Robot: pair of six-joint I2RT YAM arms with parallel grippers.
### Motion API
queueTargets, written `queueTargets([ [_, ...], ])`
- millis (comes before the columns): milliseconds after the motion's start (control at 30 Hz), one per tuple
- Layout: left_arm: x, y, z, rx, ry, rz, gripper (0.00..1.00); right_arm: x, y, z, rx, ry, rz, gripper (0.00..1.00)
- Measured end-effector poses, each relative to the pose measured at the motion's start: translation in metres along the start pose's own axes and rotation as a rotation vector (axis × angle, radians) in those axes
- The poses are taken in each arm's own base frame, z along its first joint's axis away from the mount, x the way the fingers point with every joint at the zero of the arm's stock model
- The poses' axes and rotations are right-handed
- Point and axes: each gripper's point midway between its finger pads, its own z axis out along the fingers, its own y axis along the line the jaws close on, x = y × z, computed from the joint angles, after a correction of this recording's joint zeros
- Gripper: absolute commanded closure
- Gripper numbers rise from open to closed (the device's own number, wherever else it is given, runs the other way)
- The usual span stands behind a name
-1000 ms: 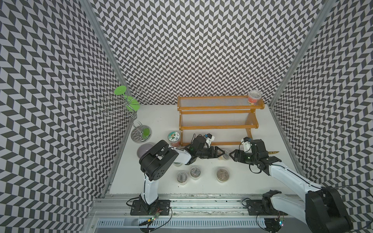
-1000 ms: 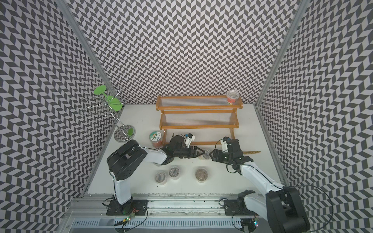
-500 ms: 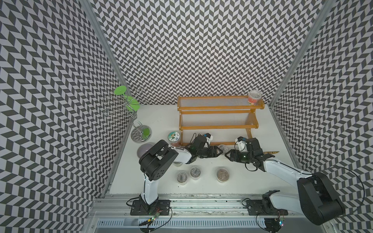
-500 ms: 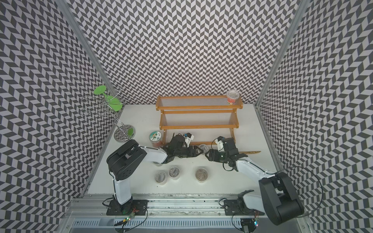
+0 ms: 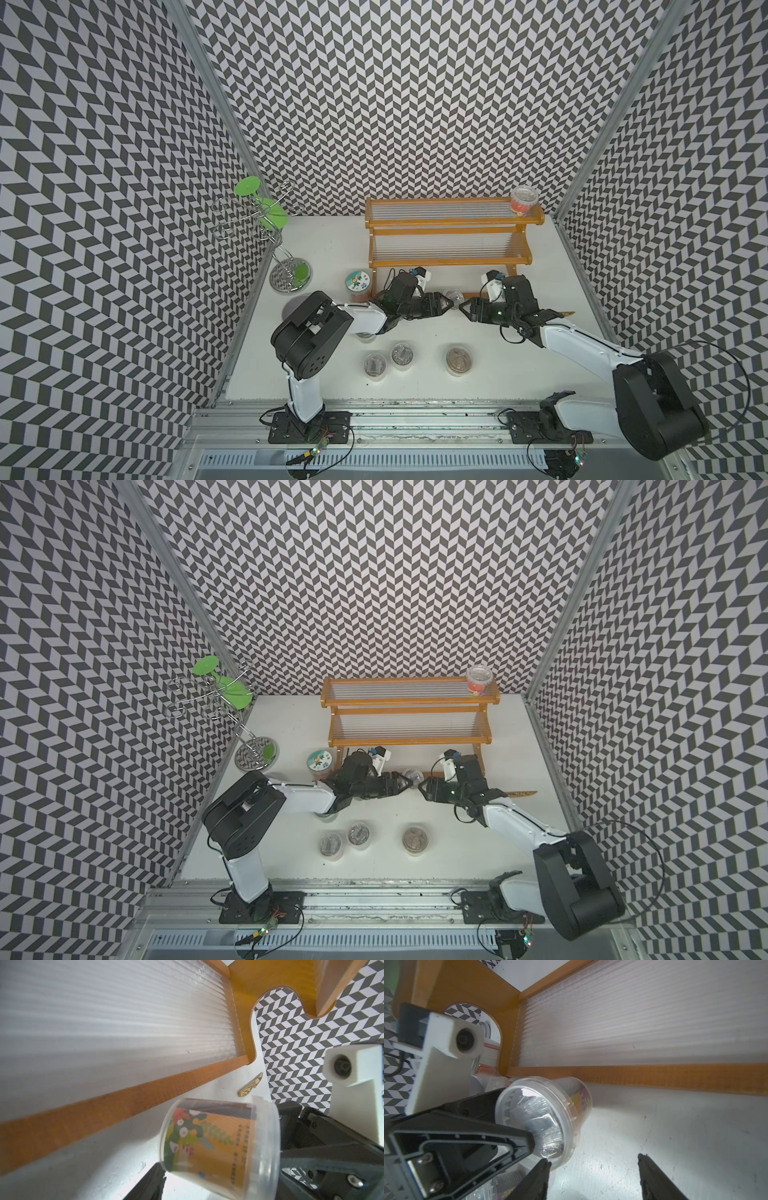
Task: Place the seed container on the shelf
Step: Adjust the seed jar at the center of the board.
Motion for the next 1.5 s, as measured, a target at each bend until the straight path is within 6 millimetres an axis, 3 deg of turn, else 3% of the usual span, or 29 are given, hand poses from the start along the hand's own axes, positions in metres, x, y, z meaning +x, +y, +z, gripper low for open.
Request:
queueTargets([
  [300, 0.015, -0.006, 0.004, 0.063, 0.06, -0.05, 0.3, -0.008, 0.005, 0.002, -0.004, -0.008, -0.003, 0.31],
  [567, 0.037, -0.01, 0.013, 0.075, 0.129, -0.077, 0.27, -0.008, -0.005, -0.004, 0.061, -0.023, 0.022, 0.34],
  [833, 0.055, 0.0, 0.026, 0.061, 0.185, -0.117, 0.25, -0.002, -0.013, -0.007, 0.104, -0.005, 0.026, 0.35],
  [933, 0.053, 0.001, 0.026, 0.054, 0.177, -0.119, 0.23, 0.0, -0.014, -0.007, 0.108, 0.001, 0.023, 0.35],
  [1167, 0.043, -0.002, 0.019, 0.023, 0.143, -0.074, 0.01, 0.003, -0.02, -0.011, 0.148, 0.008, -0.002, 0.25],
  [1300, 0.031, -0.012, 0.006, -0.012, 0.102, -0.012, 0.0, -0.008, -0.013, -0.027, 0.159, -0.054, -0.053, 0.22],
  [1433, 0.008, -0.037, -0.018, -0.025, -0.003, 0.073, 0.01, -0.021, 0.001, -0.046, 0.158, -0.145, -0.112, 0.2],
  [1500, 0.001, -0.048, -0.033, -0.026, -0.06, 0.114, 0.0, -0.019, 0.009, -0.049, 0.152, -0.177, -0.154, 0.19],
])
